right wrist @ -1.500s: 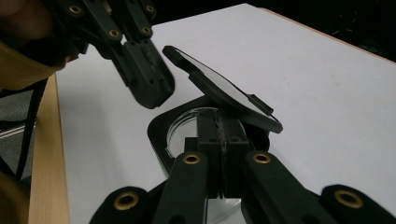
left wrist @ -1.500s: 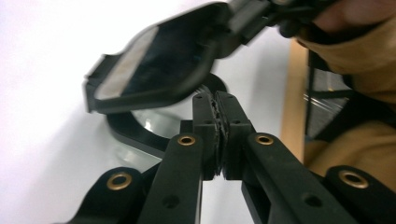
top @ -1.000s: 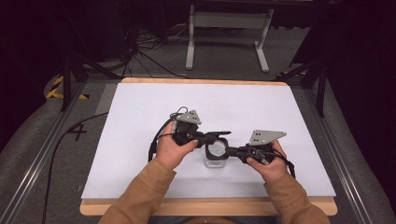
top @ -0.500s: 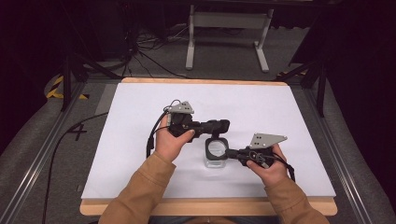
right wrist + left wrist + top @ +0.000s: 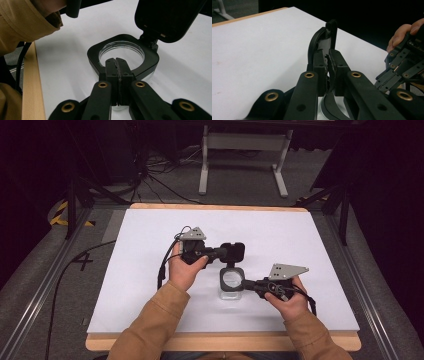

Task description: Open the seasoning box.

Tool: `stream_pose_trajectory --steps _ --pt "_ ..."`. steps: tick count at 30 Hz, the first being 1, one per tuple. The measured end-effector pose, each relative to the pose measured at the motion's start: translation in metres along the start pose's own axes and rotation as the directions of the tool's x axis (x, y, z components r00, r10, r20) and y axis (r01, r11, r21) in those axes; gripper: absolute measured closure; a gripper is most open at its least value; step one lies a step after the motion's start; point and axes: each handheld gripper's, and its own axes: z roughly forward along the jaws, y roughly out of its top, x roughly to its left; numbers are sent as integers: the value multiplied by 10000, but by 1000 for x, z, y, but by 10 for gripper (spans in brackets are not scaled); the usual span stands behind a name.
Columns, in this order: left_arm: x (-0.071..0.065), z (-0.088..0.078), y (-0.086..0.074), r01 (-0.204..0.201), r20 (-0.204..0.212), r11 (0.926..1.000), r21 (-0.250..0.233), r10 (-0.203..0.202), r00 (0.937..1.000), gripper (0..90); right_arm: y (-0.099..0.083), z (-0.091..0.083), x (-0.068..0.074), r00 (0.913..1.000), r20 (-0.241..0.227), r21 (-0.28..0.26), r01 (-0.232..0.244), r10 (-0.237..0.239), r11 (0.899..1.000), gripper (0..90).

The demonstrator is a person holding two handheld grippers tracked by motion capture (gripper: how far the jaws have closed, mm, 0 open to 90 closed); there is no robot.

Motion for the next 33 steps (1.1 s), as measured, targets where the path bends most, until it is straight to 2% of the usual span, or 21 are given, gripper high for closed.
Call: stream_pose_trajectory --steps 6,12,16,18,20,25,26,27,30,33 --pt "1 2 0 -161 -52 9998 -99 161 9999 854 0 1 2 10000 22 -26 79 -79 10000 900" --pt "2 3 0 -91 79 9999 -121 92 9999 844 1 2 3 9999 31 -58 125 -125 9999 900" --pt "-4 -1 3 -244 42 9997 99 243 9997 773 2 1 4 9999 -62 101 126 -125 9999 900" --pt "-7 -6 5 -349 -66 9993 159 350 9994 745 3 0 4 9997 -76 188 243 -241 9995 870" --pt "-11 -13 8 -329 -59 9992 236 331 9994 708 6 -2 3 9997 -30 19 235 -234 9997 817" --pt "-21 -41 13 -535 -265 9982 269 542 9982 608 17 -12 -5 9999 85 -343 149 -146 9993 771" --pt "-24 -49 13 -596 -444 9980 202 605 9972 598 20 -14 -6 9998 127 -388 151 -146 9991 760" --pt "-24 -49 13 -596 -444 9980 202 605 9972 584 20 -14 -6 9998 127 -388 151 -146 9991 760" --pt "-28 -67 12 -666 -929 9960 588 719 9931 552 28 -22 -13 9999 151 -496 70 -63 9987 709" --pt "-32 -82 9 -587 -1033 9954 752 663 9924 522 35 -27 -19 10000 64 -421 -14 17 9991 658"
